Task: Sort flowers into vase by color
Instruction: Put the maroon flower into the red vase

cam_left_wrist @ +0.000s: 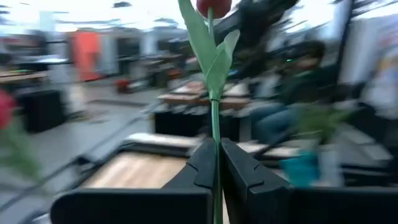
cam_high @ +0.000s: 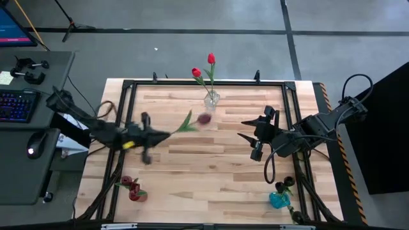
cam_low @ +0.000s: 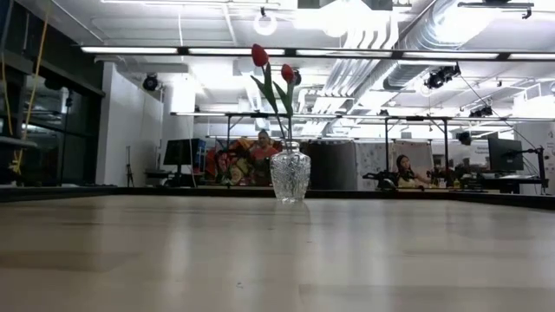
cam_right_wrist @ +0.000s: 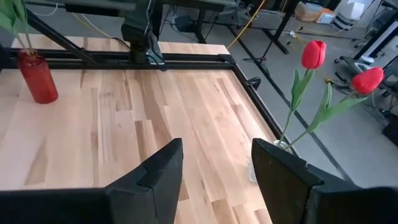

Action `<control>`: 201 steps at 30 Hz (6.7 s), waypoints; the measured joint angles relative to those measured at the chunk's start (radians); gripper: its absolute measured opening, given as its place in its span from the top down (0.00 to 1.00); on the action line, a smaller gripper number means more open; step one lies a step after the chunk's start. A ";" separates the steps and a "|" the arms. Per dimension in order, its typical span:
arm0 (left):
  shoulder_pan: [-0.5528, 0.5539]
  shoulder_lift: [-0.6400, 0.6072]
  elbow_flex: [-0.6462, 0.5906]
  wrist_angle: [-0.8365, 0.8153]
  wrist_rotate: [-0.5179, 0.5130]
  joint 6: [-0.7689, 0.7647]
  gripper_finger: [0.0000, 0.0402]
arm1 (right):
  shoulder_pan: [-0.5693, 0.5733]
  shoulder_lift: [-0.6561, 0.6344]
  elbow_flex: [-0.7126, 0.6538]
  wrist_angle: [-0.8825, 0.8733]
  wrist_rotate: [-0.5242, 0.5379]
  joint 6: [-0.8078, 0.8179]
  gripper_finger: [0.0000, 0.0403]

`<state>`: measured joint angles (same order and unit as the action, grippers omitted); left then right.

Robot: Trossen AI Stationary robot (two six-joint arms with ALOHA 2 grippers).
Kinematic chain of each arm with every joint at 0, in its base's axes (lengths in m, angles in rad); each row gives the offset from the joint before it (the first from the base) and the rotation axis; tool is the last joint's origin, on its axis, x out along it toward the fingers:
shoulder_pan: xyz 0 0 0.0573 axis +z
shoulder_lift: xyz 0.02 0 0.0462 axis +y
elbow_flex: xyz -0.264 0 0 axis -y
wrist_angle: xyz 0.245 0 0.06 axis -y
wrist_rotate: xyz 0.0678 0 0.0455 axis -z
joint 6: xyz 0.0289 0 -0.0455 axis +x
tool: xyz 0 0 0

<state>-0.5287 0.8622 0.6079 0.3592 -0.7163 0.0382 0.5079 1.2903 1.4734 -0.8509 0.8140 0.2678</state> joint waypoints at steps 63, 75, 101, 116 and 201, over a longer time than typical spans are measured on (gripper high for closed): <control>-0.983 0.198 -0.156 1.061 -0.076 0.915 1.00 | -0.043 0.212 0.000 0.006 -0.044 0.183 0.55; -1.012 0.478 -0.171 1.206 -0.115 0.729 1.00 | -0.043 0.228 0.000 0.032 0.000 0.294 0.55; -0.760 -0.123 -0.190 0.942 -0.093 1.065 1.00 | -0.050 0.228 0.000 0.060 0.005 0.197 0.55; -0.027 -0.362 -0.127 0.159 0.352 0.365 1.00 | -0.050 0.227 0.000 0.018 0.005 0.195 0.55; 0.369 -0.230 -0.139 0.129 0.696 0.017 0.54 | -0.349 0.452 0.001 1.191 -0.712 -0.631 1.00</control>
<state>-0.1599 0.6318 0.4690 0.4885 -0.0208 0.0550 0.1590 1.7426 1.4746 0.3401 0.1017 -0.3631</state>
